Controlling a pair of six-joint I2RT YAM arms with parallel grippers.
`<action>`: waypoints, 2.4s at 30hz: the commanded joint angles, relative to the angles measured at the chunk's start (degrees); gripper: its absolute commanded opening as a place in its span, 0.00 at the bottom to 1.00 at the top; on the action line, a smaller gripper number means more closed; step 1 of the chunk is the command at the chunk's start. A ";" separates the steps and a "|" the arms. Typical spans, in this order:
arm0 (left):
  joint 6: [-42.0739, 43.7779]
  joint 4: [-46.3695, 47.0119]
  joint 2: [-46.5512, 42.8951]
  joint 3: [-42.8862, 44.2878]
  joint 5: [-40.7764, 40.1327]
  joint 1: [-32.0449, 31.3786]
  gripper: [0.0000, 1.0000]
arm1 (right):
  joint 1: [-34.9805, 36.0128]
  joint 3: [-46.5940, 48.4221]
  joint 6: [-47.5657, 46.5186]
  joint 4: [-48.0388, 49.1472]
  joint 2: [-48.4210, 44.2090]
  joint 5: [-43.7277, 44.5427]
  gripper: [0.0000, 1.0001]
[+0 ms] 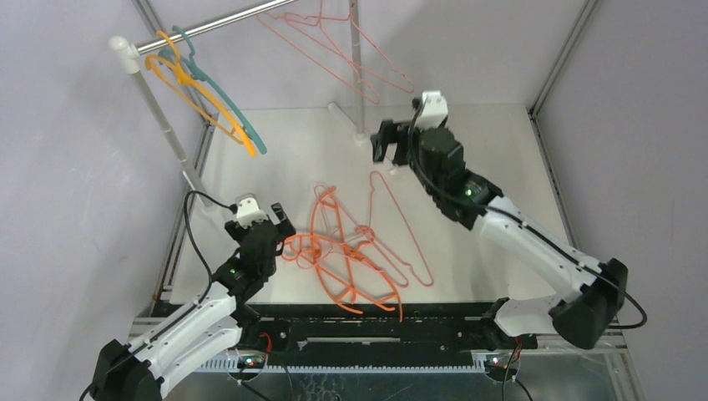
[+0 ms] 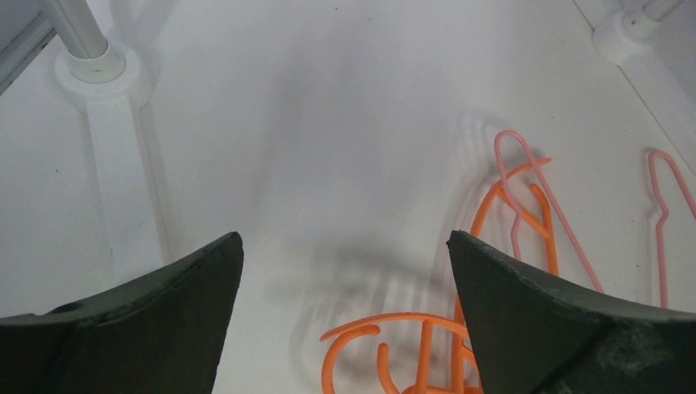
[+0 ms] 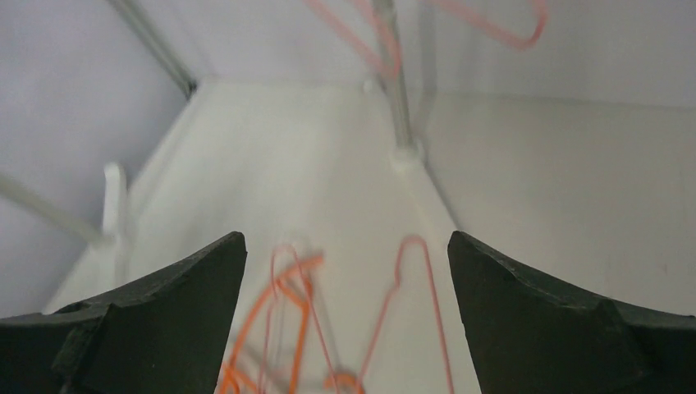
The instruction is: Organize the hangers
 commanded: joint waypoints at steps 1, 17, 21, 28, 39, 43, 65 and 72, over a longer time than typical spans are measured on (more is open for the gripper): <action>-0.03 1.31 0.18 1.40 -0.93 0.21 0.99 | 7.15 -7.21 -3.40 -9.91 -8.06 7.14 1.00; -0.45 1.74 1.32 1.49 0.13 0.21 0.99 | 14.01 -27.39 3.12 -14.64 -3.77 -7.89 0.89; -0.47 1.56 0.82 1.43 0.00 0.21 0.99 | 11.13 -27.64 2.91 -13.24 2.27 -13.49 0.80; -0.46 1.34 -0.10 1.16 -0.12 0.21 1.00 | 9.01 -30.46 4.98 -9.33 7.96 -15.22 0.68; -0.47 1.49 -0.18 1.06 0.17 0.21 0.99 | 6.42 -33.18 5.66 -5.85 12.81 -15.59 0.54; -0.47 1.52 0.58 1.28 0.35 0.21 0.99 | 6.42 -33.42 5.95 -4.83 15.00 -16.17 0.42; -0.56 1.78 1.43 1.38 0.51 0.19 1.00 | 10.31 -28.97 3.72 -12.57 -0.11 -15.02 0.00; -0.56 1.78 1.54 1.49 0.65 0.22 1.00 | 10.43 -27.91 4.29 -14.32 -5.59 -14.83 0.00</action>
